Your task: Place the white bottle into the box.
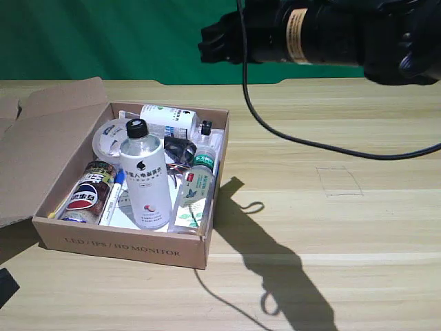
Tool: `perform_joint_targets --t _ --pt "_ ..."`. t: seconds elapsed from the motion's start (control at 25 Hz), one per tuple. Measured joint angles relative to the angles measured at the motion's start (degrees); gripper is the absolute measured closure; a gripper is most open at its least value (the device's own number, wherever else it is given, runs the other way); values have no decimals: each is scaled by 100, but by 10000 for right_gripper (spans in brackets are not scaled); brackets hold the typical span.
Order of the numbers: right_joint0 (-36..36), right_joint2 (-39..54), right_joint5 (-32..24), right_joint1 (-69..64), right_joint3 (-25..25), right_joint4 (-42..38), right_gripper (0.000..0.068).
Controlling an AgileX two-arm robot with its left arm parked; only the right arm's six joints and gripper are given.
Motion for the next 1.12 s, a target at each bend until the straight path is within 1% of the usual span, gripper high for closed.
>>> perform_joint_targets --t 0.12,0.24,0.36,0.48,0.64,0.68,0.76,0.8,0.96,1.12 --pt "-225 0 -109 -380 41 253 680" --pt "-800 63 -125 -855 77 335 680" --pt "-1438 344 -125 -1412 98 377 680" --pt "-2181 908 -140 -2202 105 452 680" --pt "-2784 1671 -331 -3123 116 555 680" --pt "-2918 1988 -424 -3464 116 581 680" --pt "-3007 2369 -498 -3832 116 659 680" --pt "-3032 2719 -545 -4099 120 760 680" --pt "-3066 3724 -589 -4997 141 1289 680" --pt "-3066 4558 -644 -5753 145 1332 680"
